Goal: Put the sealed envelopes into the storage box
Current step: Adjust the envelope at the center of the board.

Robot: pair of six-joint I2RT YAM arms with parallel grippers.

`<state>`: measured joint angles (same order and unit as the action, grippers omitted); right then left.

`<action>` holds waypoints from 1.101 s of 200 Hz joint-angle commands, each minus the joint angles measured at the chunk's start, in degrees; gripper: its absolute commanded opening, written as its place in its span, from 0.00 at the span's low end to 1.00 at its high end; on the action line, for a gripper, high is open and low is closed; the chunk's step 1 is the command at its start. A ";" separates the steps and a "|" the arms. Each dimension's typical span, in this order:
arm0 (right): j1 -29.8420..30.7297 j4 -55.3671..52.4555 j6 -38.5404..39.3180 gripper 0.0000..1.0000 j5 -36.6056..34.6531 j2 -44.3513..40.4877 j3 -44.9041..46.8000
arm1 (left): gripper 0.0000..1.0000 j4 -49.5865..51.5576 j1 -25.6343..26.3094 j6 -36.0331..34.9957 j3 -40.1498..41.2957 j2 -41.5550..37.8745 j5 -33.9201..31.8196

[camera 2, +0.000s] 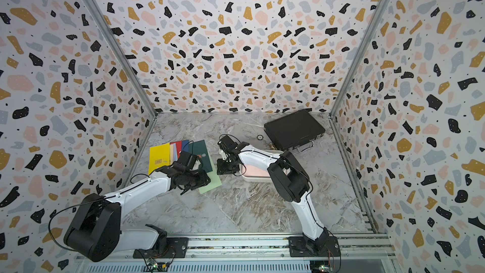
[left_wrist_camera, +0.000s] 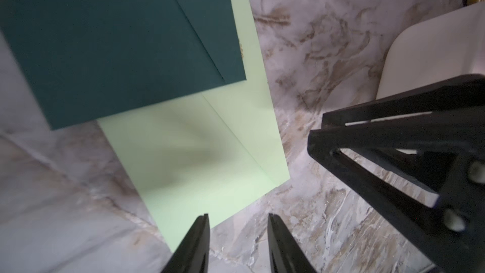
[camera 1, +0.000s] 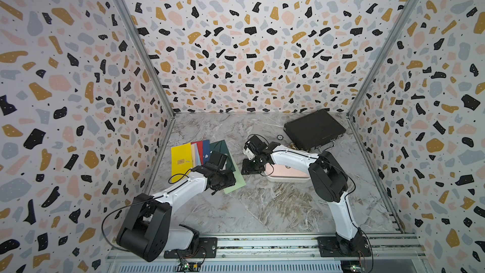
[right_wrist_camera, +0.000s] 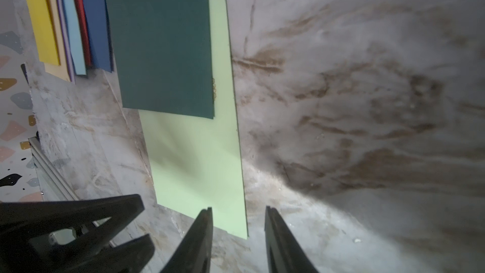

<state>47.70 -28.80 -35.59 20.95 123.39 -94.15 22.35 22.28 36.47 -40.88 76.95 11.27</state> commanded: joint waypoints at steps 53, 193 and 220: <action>0.37 -2.62 0.94 0.42 -0.93 3.35 -5.53 | 0.26 3.95 -0.05 -1.61 -2.51 7.42 -9.50; 0.81 -2.94 -0.81 0.42 3.57 8.43 -8.94 | 0.18 2.88 -0.11 -0.16 -2.27 13.58 -7.75; 0.81 -2.47 -1.39 0.42 4.42 7.87 -8.95 | 0.18 2.64 -0.12 -0.18 -1.94 13.67 -7.39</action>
<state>48.12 -30.81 -35.94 24.05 131.09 -102.61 23.94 22.24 35.83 -44.25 88.12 2.96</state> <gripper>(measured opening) 0.420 0.179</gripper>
